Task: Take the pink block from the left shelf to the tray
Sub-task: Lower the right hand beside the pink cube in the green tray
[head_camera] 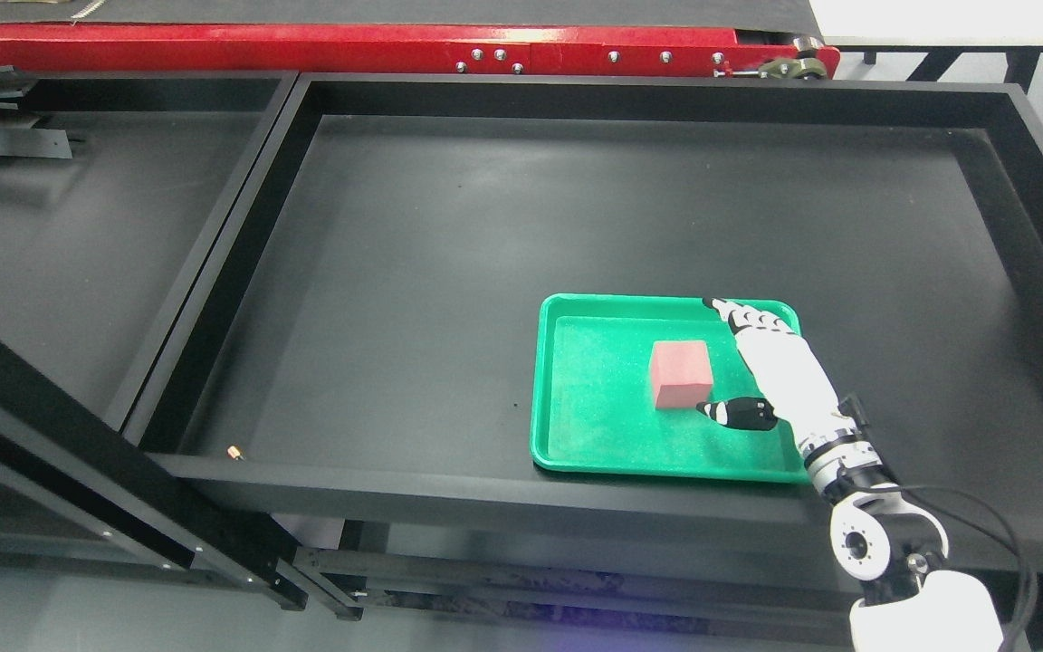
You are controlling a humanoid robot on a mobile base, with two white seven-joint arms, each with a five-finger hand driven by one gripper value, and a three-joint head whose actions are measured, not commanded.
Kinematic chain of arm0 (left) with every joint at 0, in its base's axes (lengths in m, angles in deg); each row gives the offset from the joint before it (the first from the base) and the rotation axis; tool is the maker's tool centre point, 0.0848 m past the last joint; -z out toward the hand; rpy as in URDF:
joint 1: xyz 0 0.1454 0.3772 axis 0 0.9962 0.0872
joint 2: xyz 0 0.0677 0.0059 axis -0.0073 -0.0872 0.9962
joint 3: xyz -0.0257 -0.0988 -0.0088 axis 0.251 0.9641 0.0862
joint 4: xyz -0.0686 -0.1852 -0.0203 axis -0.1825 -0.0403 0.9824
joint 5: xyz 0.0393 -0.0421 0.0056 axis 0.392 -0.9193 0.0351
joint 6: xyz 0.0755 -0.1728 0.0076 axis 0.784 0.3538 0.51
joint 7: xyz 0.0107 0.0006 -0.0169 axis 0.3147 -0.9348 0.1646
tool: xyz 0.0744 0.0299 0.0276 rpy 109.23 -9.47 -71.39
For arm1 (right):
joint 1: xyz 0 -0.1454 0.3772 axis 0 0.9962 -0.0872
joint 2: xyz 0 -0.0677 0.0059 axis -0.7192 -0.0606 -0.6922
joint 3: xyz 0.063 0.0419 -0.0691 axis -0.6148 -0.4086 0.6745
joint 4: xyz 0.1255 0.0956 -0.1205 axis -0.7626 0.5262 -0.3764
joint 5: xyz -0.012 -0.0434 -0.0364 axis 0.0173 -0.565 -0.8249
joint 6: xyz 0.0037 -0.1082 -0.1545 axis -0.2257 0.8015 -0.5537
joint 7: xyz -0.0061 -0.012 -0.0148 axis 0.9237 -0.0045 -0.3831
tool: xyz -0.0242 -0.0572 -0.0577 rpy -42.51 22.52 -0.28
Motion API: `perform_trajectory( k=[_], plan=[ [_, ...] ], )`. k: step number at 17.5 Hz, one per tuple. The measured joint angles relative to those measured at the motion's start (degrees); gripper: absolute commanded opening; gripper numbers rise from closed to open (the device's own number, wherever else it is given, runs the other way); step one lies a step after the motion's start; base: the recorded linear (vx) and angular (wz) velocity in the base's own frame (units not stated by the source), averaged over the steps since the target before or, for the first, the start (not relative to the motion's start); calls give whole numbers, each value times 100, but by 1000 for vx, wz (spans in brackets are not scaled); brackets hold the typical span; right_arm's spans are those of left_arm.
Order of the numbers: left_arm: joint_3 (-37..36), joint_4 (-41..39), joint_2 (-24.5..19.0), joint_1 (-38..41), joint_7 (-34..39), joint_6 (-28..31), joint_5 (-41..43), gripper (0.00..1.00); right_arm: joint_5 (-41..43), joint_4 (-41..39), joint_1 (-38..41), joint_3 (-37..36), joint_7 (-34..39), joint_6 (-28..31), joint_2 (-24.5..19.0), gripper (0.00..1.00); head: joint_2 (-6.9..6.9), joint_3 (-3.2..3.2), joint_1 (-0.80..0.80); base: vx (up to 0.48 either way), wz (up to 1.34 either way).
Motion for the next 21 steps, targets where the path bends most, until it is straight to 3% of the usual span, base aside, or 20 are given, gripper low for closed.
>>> perform_trajectory(
  k=[21],
  plan=[
    [0, 0, 0, 0, 0, 0, 0, 100, -52, 381, -69, 341, 600, -100, 300, 95, 0, 0, 0, 41, 11]
  ],
)
